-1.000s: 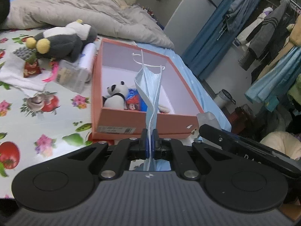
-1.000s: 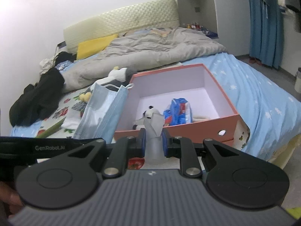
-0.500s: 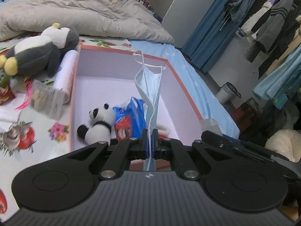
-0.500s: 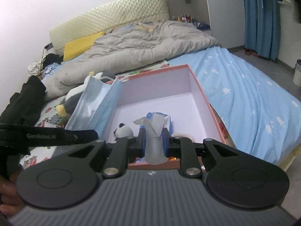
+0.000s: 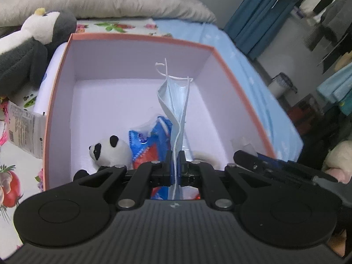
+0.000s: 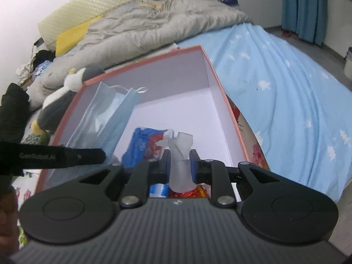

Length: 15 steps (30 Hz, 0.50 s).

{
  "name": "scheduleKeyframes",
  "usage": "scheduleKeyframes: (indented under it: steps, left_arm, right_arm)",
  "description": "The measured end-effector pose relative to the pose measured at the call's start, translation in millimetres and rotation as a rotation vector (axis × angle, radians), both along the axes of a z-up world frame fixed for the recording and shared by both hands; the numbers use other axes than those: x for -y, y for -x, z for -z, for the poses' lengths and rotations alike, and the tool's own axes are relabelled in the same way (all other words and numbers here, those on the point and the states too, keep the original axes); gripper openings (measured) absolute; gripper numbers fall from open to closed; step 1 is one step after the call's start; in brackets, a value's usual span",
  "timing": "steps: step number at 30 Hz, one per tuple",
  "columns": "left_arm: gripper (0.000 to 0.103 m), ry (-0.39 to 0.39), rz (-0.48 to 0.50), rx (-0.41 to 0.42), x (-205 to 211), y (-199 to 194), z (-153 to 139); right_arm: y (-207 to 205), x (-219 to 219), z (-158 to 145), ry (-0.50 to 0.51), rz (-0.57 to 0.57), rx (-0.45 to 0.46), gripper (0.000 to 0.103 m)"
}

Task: Organize soft objects
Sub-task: 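Open the left tool releasing the mask while the right releases the bag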

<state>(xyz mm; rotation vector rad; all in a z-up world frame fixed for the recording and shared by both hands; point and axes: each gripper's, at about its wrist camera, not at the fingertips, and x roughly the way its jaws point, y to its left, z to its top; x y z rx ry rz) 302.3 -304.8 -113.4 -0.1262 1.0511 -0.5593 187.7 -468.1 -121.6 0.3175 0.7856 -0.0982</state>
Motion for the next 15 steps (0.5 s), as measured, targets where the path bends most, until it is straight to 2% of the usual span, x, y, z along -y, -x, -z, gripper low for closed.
scheduleKeyframes:
  steps: [5, 8, 9, 10, 11, 12, 15]
  left_arm:
    - [0.005, -0.034, 0.002, -0.015, 3, -10, 17]
    - [0.008, -0.035, 0.005, -0.02, 3, -10, 20]
    - [0.015, -0.037, 0.009, -0.018, 3, -9, 20]
    - [0.028, -0.045, 0.009, -0.012, 4, -8, 19]
    - [0.035, -0.059, 0.012, -0.012, 5, -7, 19]
    - [0.04, -0.069, 0.013, -0.012, 5, -6, 18]
    - [0.04, -0.061, 0.004, 0.008, 0, 2, 11]
  right_arm:
    - [-7, 3, 8, -0.002, 0.0, -0.016, 0.023]
    - [-6, 3, 6, -0.011, -0.01, -0.012, 0.029]
    - [-6, 3, 5, -0.013, -0.013, -0.009, 0.033]
    - [-3, 1, 3, -0.014, -0.023, -0.003, 0.042]
    - [-2, 0, 1, -0.012, -0.027, 0.003, 0.048]
    - [2, -2, -2, -0.005, -0.026, 0.011, 0.049]
    - [11, -7, -10, -0.004, -0.026, 0.03, 0.049]
